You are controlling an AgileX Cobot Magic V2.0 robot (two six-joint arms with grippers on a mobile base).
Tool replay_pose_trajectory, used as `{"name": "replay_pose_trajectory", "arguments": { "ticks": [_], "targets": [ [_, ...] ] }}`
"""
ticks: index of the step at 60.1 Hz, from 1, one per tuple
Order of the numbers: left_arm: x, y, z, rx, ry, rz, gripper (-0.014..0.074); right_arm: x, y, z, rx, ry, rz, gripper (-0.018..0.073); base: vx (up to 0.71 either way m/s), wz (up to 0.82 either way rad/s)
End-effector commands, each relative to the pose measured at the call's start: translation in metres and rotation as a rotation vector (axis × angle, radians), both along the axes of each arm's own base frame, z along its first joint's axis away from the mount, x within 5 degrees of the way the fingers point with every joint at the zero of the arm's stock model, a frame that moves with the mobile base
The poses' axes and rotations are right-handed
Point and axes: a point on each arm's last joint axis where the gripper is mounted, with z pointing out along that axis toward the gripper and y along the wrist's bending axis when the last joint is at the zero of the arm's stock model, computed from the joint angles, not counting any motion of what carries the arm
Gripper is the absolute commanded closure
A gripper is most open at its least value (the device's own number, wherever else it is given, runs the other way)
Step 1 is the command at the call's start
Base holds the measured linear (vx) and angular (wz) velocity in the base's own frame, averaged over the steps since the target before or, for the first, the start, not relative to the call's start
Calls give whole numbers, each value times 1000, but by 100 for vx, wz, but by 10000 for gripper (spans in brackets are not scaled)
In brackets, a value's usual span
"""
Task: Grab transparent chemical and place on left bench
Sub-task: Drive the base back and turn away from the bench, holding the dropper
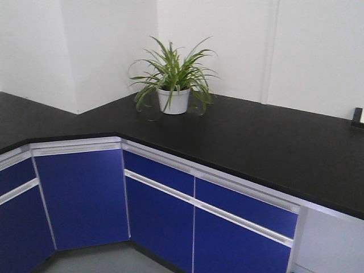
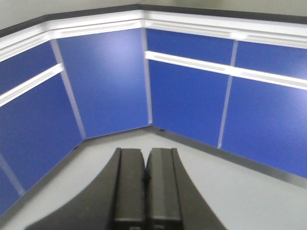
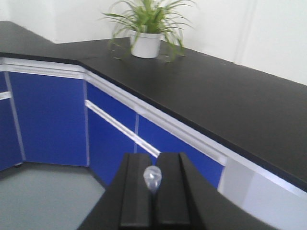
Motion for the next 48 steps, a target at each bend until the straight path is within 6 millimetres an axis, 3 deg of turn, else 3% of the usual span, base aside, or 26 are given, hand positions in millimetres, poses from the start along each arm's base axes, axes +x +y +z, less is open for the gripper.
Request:
{"name": "replay_pose_trajectory", "arguments": {
  "ticks": [1, 48],
  "targets": [
    [-1, 0, 3, -14, -81, -1, 600, 0, 2, 17, 7, -104, 22, 561, -23, 47],
    [-1, 0, 3, -14, -81, -1, 600, 0, 2, 17, 7, -104, 22, 561, -18, 59]
  ]
}}
